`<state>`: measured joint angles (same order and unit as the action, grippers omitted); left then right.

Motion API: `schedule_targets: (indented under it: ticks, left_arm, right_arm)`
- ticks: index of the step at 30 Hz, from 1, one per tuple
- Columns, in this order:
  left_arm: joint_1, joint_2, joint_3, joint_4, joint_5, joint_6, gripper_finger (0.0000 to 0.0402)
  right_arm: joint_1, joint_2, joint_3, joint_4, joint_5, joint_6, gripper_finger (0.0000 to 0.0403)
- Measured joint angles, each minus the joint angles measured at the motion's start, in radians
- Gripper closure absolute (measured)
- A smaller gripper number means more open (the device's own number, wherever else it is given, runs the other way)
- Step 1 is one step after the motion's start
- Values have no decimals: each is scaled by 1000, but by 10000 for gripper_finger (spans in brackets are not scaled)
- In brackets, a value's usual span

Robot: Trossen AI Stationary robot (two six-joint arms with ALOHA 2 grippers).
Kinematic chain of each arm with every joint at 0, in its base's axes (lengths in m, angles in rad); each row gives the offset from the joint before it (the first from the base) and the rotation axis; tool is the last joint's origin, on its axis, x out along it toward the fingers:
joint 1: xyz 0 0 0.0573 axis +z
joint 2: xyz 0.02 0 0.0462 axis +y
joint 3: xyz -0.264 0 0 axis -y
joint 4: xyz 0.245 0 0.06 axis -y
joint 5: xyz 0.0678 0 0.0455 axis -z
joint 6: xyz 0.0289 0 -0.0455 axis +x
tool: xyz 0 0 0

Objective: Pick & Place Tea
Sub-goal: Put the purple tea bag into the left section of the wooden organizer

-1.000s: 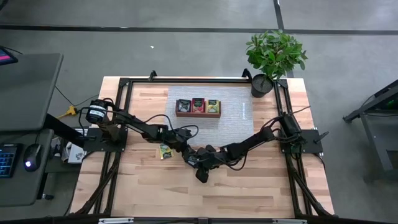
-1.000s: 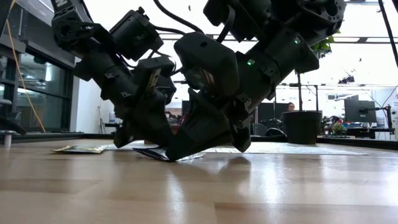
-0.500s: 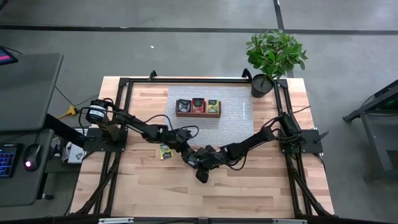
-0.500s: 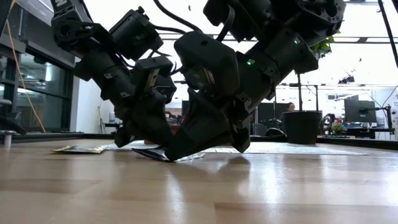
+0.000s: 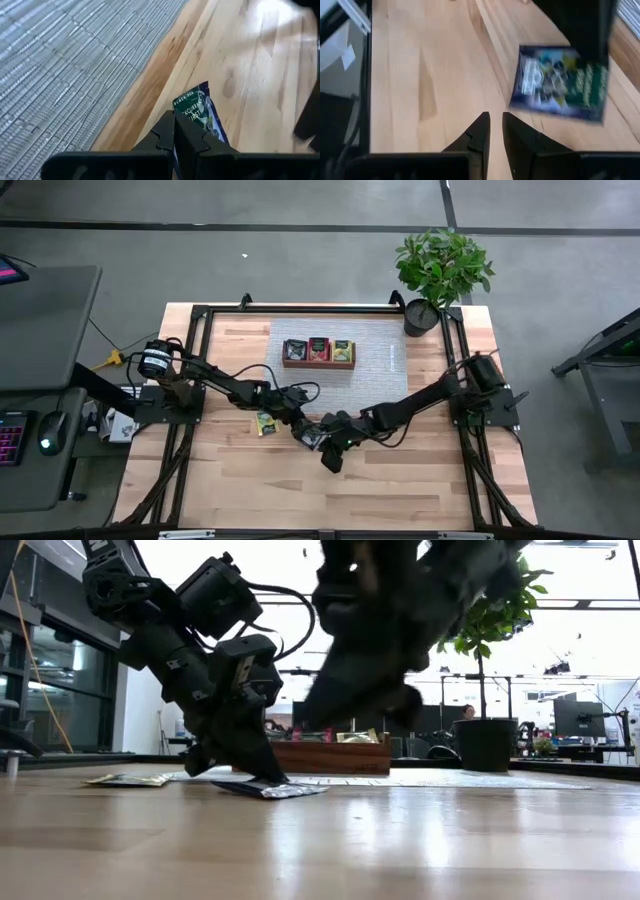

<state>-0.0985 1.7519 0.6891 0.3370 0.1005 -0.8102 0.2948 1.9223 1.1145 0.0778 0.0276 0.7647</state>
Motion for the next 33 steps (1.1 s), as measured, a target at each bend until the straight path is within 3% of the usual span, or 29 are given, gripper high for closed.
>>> schedule_targets:
  ticks: [7, 13, 23, 33]
  left_arm:
    - [0, 0, 0, 104, -13, 101, 401]
    - [0, -1, 0, 235, -45, 177, 401]
    - [52, -206, -85, 249, -187, 355, 401]
    - [238, -450, -197, 250, -184, 506, 401]
  right_arm:
    - [26, -146, 0, -317, -60, 47, 365]
    - [73, -260, 0, -494, 37, 51, 379]
    - [159, -363, 1, -583, 204, 153, 391]
    - [200, -358, 1, -590, 274, 181, 391]
